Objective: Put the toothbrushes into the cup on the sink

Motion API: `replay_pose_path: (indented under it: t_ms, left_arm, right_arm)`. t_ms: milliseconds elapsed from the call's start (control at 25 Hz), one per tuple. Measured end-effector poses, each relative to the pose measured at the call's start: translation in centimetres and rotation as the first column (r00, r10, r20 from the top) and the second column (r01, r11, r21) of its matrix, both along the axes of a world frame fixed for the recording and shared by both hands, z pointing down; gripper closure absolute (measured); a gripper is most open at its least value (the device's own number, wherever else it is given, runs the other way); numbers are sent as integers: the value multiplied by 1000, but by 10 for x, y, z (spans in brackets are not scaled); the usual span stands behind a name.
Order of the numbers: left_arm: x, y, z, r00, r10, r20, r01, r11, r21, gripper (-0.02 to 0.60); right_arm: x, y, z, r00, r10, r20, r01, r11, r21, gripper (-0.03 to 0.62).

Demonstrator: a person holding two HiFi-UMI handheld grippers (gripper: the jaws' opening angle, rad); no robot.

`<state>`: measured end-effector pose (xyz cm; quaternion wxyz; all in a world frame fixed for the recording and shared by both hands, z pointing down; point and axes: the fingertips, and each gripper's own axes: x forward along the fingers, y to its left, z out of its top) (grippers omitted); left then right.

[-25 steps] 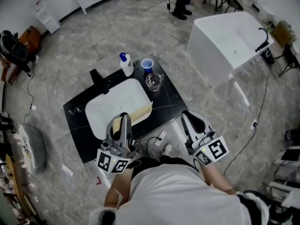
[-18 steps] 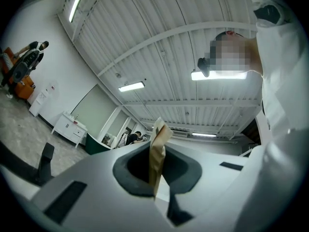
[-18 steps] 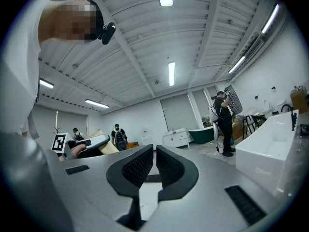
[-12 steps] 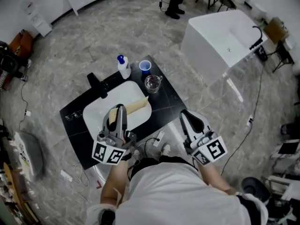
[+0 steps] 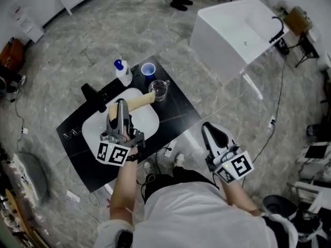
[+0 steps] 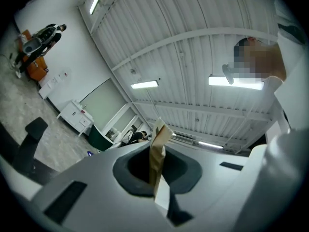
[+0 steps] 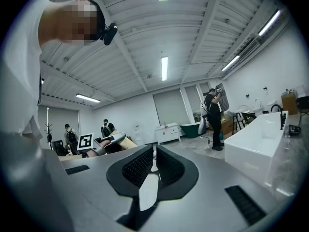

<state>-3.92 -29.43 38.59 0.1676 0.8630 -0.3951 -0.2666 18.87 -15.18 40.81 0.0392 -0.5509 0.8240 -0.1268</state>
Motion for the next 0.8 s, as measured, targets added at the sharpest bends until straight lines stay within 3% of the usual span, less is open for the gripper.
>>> replay_pose_path:
  t_ms: [280,800]
  left_arm:
    - [5,-60,70,992,-69,-109,49,983,-175,578]
    - [38,-108,169,996,-73,-55,49,935,-351,578]
  right_arm:
    - [18,0,18,1000,16,-8,-16,998,-59,548]
    - [43,-4,35,1000,21,-18,-23,995,-100,549]
